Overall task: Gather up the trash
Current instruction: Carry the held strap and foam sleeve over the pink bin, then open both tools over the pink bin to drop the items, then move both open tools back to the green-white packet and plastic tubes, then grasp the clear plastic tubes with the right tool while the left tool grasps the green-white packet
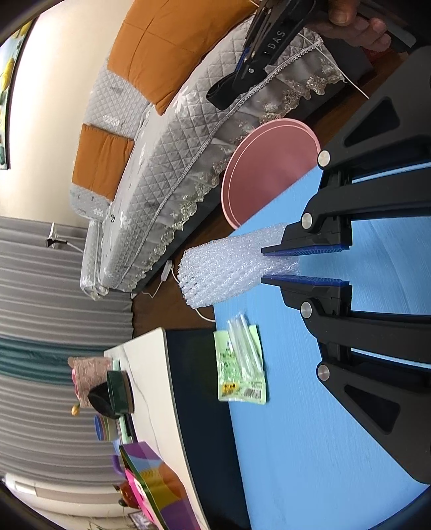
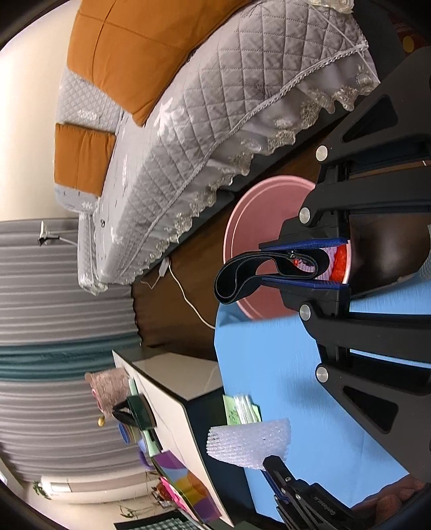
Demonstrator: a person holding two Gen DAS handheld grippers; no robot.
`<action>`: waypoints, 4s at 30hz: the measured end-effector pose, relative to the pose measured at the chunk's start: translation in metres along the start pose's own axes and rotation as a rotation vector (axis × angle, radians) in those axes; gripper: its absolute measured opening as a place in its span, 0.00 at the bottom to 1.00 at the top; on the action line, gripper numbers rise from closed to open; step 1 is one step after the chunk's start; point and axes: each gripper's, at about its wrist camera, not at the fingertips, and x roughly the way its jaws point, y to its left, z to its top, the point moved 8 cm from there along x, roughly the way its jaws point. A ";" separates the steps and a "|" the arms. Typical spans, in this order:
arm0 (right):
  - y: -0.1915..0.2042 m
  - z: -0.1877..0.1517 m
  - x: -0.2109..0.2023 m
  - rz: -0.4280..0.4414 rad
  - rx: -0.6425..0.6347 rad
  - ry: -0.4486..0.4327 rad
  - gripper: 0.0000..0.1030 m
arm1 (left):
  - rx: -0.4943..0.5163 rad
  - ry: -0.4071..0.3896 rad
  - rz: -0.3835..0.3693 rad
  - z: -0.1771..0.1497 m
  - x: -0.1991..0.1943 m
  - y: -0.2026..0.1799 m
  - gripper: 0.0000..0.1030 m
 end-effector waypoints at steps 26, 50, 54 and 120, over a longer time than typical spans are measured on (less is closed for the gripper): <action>-0.049 -0.012 0.053 -0.048 0.115 0.023 0.15 | 0.101 0.019 -0.113 0.014 0.057 -0.068 0.11; -0.054 -0.003 0.097 -0.117 0.092 0.033 0.49 | 0.196 0.045 -0.241 0.035 0.122 -0.112 0.25; -0.054 -0.004 0.098 -0.125 0.092 0.041 0.51 | 0.150 0.039 -0.240 0.036 0.114 -0.096 0.28; 0.228 -0.015 0.153 0.202 -0.020 0.168 0.01 | -0.197 0.107 0.095 0.013 0.116 0.195 0.28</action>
